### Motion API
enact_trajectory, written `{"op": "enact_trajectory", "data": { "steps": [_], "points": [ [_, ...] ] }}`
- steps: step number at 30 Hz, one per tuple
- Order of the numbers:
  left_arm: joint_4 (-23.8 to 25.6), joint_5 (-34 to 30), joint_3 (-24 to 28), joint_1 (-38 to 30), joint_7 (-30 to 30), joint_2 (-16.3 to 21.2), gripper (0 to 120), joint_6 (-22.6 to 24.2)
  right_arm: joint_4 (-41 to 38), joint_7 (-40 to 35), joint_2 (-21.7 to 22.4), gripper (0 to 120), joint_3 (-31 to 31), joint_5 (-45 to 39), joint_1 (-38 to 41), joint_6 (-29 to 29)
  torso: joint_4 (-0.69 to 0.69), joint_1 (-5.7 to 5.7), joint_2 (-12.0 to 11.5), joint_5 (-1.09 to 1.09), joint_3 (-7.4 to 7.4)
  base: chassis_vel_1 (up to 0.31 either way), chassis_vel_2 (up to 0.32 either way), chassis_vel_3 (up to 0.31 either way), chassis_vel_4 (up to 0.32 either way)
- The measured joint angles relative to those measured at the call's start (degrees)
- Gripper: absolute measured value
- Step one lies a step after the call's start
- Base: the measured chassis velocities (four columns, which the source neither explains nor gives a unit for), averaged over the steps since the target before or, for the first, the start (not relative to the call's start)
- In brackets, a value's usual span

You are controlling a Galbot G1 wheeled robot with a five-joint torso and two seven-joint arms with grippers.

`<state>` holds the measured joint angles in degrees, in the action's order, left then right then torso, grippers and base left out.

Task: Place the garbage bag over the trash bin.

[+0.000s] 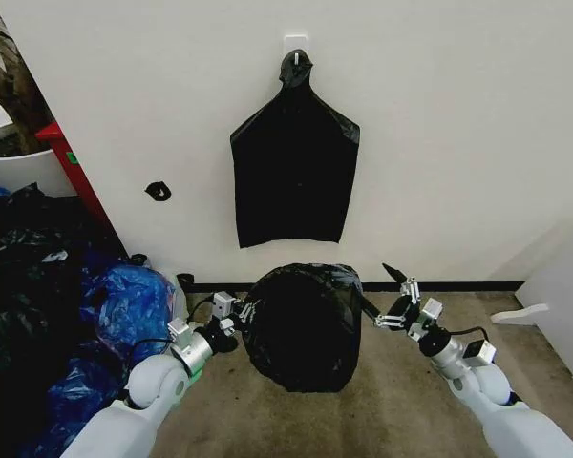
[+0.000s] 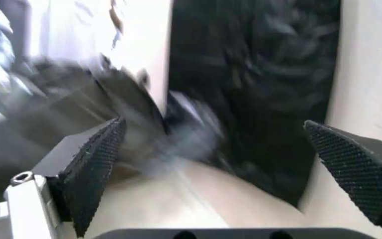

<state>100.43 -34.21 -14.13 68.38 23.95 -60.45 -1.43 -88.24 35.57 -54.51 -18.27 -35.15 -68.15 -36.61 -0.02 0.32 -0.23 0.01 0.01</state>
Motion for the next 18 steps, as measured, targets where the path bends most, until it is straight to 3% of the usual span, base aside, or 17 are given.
{"op": "enact_trajectory", "data": {
  "steps": [4,10,14,18],
  "points": [
    [0.58,0.6,-0.26,0.31,1.55,0.09,1,-0.15,1.17,-7.88,-0.1,100,-0.38,5.19,0.16,0.69,0.0,0.0,0.0,0.0,0.0,0.0,0.0,0.0,0.0],
    [1.09,0.63,-0.54,0.46,2.09,-0.11,1,-0.21,2.89,-8.49,-0.19,100,-1.12,8.54,0.33,-0.41,0.0,0.0,0.0,0.01,0.0,0.0,0.0,0.0,0.0],
    [1.35,0.21,-0.69,0.45,0.82,-0.52,1,-0.01,3.66,-10.42,-0.67,100,-2.07,12.52,0.65,-2.22,0.0,0.0,0.0,0.0,0.0,0.0,0.0,0.0,0.0],
    [1.84,-1.98,-1.11,0.41,-3.33,-1.32,1,1.87,3.8,-17.95,-2.02,100,-2.66,15.29,1.52,-5.57,0.0,0.0,0.0,0.0,0.0,0.0,0.0,0.0,0.0]
  ]
}}
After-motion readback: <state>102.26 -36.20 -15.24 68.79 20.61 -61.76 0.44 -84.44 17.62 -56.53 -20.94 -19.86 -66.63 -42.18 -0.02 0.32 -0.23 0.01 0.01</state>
